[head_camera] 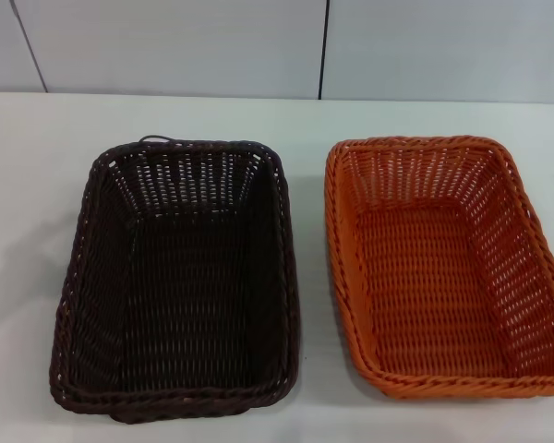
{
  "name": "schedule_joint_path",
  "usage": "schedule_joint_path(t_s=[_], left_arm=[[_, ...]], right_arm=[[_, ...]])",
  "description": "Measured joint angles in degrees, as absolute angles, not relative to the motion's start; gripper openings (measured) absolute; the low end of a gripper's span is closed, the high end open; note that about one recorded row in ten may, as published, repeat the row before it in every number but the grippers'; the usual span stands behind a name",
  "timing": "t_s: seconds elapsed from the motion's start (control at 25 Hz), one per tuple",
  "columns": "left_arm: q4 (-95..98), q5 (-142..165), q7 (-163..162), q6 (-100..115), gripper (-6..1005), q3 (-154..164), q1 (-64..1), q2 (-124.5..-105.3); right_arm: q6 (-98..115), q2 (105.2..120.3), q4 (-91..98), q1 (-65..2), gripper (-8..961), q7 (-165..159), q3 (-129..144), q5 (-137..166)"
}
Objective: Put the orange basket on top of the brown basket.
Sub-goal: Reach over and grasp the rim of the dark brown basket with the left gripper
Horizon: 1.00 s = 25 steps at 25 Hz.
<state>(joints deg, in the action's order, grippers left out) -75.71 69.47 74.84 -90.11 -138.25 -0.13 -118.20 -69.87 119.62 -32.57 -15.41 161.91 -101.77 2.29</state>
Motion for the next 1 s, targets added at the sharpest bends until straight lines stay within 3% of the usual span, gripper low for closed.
schedule_joint_path(t_s=[1.0], left_arm=[[-63.9,69.52,74.87,-83.54,650,-145.3,-2.48,-117.86]], right_arm=[[-69.87,119.67,-32.61,-16.7,730,161.89,-101.77,2.29]])
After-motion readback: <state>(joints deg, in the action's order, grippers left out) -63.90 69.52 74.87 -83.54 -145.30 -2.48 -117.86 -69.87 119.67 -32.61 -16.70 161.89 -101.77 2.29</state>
